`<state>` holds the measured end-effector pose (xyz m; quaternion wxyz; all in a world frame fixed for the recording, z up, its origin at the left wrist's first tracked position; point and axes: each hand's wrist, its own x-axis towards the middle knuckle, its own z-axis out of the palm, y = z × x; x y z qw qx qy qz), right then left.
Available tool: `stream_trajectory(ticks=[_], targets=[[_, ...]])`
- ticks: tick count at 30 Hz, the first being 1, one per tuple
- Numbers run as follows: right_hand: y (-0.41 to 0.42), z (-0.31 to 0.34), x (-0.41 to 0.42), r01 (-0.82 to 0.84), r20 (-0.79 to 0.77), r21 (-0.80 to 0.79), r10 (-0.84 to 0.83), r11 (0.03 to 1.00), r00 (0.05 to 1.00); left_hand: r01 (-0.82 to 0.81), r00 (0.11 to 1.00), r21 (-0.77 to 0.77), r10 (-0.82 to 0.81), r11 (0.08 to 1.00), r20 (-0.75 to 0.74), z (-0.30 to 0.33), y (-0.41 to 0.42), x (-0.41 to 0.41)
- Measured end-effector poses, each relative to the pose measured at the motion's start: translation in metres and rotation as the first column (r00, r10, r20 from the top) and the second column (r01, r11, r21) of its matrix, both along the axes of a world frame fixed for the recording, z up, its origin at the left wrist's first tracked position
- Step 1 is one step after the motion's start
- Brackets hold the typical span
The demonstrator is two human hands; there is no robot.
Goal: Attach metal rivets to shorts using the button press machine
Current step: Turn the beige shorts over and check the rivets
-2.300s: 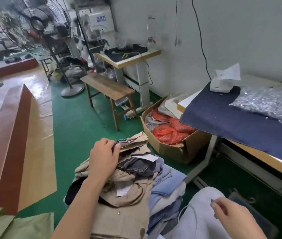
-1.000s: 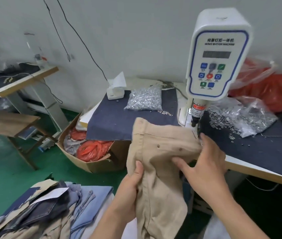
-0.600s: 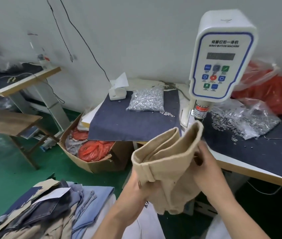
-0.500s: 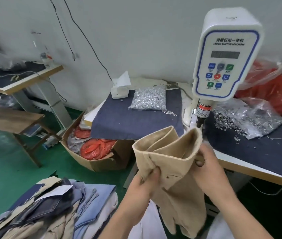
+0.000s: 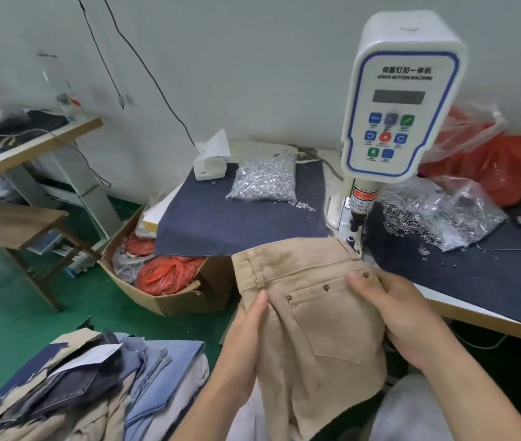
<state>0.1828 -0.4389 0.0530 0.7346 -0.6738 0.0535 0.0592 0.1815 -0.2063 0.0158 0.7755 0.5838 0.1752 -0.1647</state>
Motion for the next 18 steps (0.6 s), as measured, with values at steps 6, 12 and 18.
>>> stream_trajectory(ticks=[6,12,18], targets=[[-0.016,-0.006,0.005,0.083,0.058,-0.054,-0.08,0.995,0.995,0.004,0.998,-0.42,-0.027,0.907,-0.05,0.0,0.0,0.009],[-0.037,-0.004,0.002,0.181,0.006,0.024,-0.181,0.983,0.983,-0.038,0.989,-0.173,0.062,0.984,0.136,-0.008,-0.007,0.025],[-0.05,-0.002,0.001,0.115,-0.034,-0.003,-0.115,0.993,0.993,0.034,0.956,0.207,-0.092,0.978,0.278,-0.002,-0.005,0.03]])
